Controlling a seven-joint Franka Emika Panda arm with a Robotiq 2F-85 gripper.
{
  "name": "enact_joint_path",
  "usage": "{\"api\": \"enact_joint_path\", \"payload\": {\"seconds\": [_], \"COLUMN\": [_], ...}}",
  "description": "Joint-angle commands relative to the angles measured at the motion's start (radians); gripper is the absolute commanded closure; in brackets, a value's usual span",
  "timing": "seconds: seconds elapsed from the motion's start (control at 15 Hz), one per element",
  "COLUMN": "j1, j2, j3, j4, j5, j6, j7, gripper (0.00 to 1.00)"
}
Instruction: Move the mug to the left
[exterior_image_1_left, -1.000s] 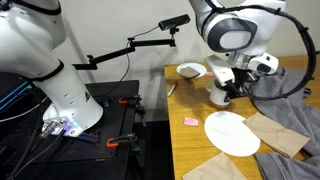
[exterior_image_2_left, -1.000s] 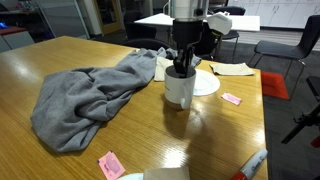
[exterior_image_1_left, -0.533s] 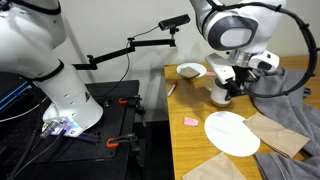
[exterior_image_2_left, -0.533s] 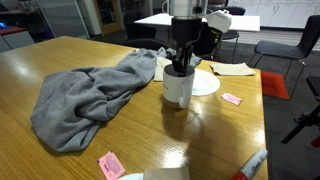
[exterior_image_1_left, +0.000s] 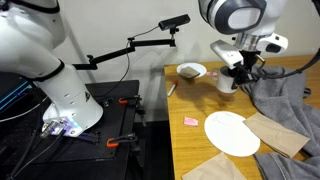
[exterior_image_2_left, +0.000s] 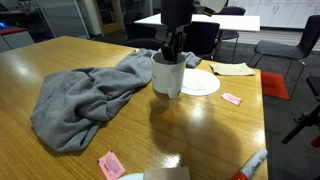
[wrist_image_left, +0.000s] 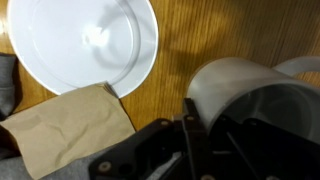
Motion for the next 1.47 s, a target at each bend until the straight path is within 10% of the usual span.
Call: {"api": "enact_joint_path", "payload": {"seconds": [0.0, 1.4], "j1": [0.018, 0.101], "j2": [-0.004, 0.184], "j3": [0.011, 0.031], "j4": [0.071, 0.315], "j5": [-0.021, -0.103], "j6": [-0.066, -0.134], "j7": [0.027, 0.02], "gripper": [0.97, 0.97]}}
